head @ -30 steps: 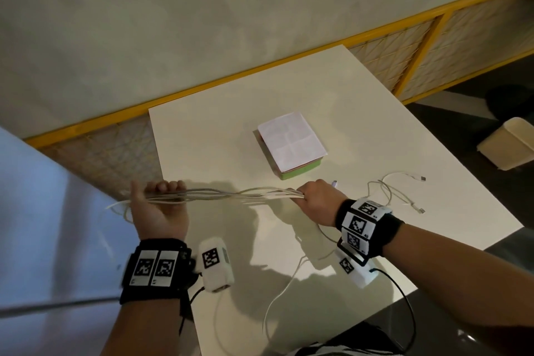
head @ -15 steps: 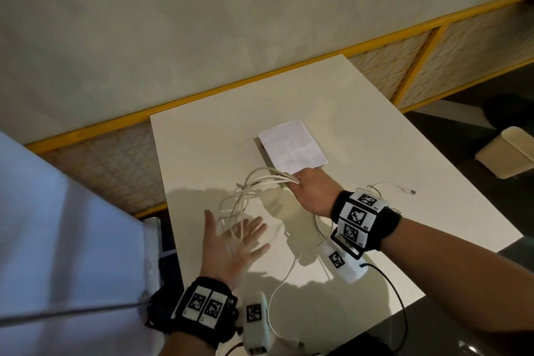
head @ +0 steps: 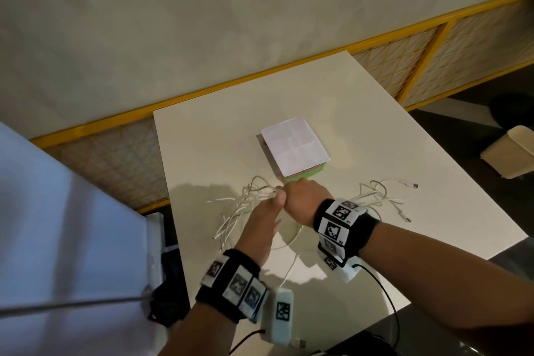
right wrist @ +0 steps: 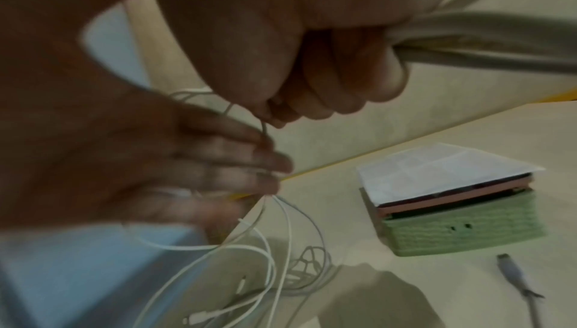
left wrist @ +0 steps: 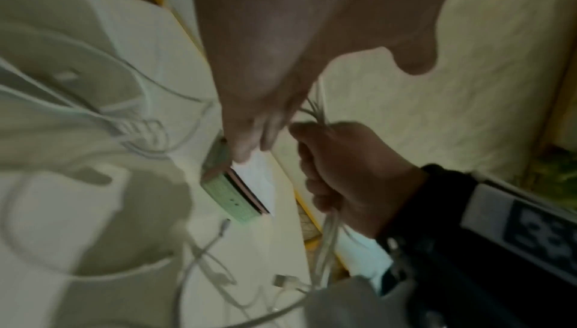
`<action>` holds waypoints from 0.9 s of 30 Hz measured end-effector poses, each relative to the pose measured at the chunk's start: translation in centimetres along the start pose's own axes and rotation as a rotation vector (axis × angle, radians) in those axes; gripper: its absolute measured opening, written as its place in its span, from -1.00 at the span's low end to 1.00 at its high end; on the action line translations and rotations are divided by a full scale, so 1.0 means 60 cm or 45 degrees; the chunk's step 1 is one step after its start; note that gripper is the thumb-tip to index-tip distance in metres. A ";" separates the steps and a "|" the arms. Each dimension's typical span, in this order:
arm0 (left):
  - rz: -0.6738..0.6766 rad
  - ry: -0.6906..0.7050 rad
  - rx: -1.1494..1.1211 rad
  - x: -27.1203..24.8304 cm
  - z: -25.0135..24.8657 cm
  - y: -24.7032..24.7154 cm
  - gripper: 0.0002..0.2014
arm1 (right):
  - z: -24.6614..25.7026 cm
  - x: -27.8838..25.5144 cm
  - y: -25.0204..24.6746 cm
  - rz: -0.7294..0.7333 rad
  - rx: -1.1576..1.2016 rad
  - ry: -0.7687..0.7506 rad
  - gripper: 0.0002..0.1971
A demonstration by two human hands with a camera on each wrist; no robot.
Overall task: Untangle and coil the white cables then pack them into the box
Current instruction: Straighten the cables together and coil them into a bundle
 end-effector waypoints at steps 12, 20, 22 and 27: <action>-0.447 -0.048 -0.713 0.039 -0.038 0.035 -0.56 | 0.023 -0.043 -0.018 -0.169 -0.141 -0.112 -0.67; -0.578 0.178 -0.967 0.039 -0.062 0.015 -0.61 | 0.007 -0.028 -0.010 -0.104 -0.023 -0.037 -0.65; -0.557 0.204 -1.052 0.046 -0.073 -0.003 -0.60 | -0.011 -0.022 0.006 -0.045 0.019 -0.009 -0.69; -0.471 0.255 -1.115 0.048 -0.106 -0.060 -0.54 | -0.060 -0.001 0.021 0.040 0.077 -0.012 -0.66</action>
Point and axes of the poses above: each hand's wrist, its own x-axis towards the middle knuckle, its own y-axis out of the palm, z = x × y, the point moved 4 cm from there along x, towards the middle knuckle, and after that the axes turned 13 degrees about -x, right-handed, at the moved point
